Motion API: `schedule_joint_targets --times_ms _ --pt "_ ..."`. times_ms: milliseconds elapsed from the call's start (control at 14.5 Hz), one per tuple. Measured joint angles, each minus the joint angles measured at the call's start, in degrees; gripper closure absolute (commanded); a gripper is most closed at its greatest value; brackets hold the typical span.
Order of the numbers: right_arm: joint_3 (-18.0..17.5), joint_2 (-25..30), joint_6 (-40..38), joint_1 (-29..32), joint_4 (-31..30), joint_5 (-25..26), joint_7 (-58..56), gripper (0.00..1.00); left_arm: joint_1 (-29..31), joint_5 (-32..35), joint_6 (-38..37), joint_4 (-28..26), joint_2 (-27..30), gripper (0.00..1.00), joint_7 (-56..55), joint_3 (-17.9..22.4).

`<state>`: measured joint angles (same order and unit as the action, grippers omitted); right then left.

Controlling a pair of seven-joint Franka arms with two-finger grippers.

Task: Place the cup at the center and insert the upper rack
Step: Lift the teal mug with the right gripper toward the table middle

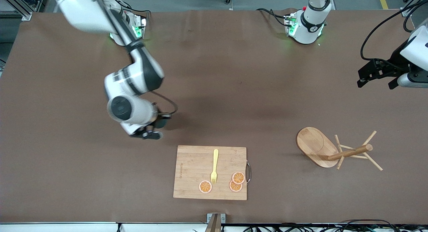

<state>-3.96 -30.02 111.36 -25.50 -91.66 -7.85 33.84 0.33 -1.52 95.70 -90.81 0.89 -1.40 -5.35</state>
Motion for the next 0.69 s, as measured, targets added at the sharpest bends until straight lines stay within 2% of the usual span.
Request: schedule_joint_targets --times_ms 275,413,689 --pt "0.1 -3.3 3.8 -11.2 2.1 0.0 15.6 1.0 0.0 0.0 0.0 0.0 0.0 0.0 0.0 0.0" --pt "0.2 -6.2 4.8 -13.8 4.9 0.0 21.8 1.0 0.0 0.0 0.0 0.0 0.0 0.0 0.0 0.0" --pt "0.2 -9.9 5.4 -17.2 9.8 -0.6 26.1 1.0 0.0 0.0 0.0 0.0 0.0 0.0 0.0 0.0"
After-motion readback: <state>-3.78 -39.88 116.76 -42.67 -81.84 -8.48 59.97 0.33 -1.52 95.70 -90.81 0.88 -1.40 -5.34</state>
